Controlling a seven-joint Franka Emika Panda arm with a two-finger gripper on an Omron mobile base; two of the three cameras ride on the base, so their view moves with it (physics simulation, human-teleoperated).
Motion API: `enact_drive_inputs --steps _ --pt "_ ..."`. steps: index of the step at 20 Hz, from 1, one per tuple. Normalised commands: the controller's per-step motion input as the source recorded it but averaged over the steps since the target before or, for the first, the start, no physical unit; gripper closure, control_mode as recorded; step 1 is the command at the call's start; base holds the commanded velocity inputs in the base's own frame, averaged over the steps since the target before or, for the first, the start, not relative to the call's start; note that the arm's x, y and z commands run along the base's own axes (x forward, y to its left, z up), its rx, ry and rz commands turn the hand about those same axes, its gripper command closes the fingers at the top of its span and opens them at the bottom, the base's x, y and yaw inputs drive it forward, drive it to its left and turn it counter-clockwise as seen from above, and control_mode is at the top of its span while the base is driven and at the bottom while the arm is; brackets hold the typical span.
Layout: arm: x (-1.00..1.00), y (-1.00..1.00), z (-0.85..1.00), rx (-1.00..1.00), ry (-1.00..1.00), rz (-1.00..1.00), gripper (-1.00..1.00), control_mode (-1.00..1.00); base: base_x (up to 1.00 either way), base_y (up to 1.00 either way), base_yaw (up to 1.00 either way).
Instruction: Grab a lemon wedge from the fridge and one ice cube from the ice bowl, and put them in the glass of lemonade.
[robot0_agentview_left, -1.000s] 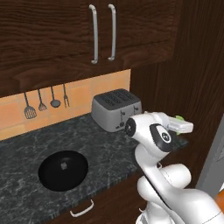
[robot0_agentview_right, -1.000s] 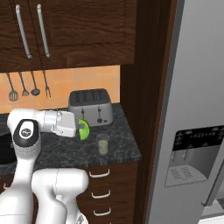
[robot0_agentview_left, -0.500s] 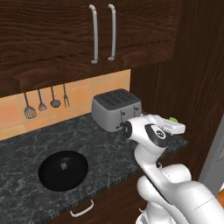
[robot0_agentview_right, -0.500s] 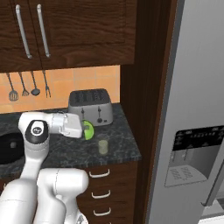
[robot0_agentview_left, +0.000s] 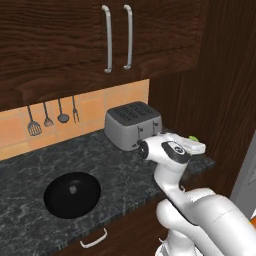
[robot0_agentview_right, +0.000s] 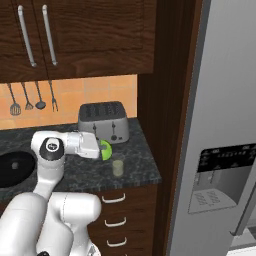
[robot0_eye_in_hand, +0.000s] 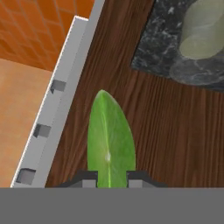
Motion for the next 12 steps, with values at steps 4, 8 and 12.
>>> enact_drive_inputs --steps 4,8,12 --pt "0.32 -0.12 -0.09 0.02 0.0 0.0 1.0 -1.0 0.0 0.0 0.0" --pt "0.14 -0.05 -0.12 0.01 -0.01 0.0 1.0 -1.0 0.0 0.0 0.0" --pt "0.05 0.0 -0.18 0.0 -0.07 0.0 1.0 -1.0 0.0 0.0 0.0"
